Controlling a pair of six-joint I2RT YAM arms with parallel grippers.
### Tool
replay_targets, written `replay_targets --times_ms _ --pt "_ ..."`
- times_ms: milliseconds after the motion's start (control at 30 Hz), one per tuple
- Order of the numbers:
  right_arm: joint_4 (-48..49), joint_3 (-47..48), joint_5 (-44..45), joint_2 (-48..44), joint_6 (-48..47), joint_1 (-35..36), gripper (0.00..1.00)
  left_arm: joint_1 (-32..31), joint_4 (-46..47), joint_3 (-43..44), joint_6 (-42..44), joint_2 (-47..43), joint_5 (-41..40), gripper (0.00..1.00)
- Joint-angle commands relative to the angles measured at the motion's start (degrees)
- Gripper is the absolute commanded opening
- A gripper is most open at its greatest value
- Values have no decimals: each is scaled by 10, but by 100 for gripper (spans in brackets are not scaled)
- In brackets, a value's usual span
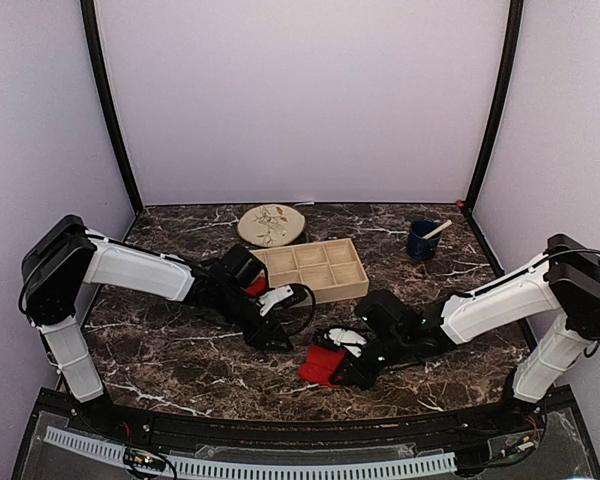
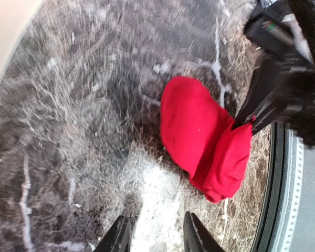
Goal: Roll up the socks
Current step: Roll the sock at the center of the board.
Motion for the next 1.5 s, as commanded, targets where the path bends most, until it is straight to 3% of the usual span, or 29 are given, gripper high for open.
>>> replay_targets --times_ms 0,200,633,967,1467 --pt "-12 1 -72 18 13 -19 0 -18 80 -39 0 -68 -35 37" --pt "-11 6 -129 29 22 -44 0 -62 124 -82 18 -110 -90 42" --pt "-17 22 -214 64 39 -73 0 -138 104 -84 88 -108 -160 46" --pt "-24 30 -230 74 40 -81 0 -181 64 -55 144 -74 -185 47" --pt "-21 27 -249 79 43 -84 0 -200 77 -40 165 -41 -214 48"
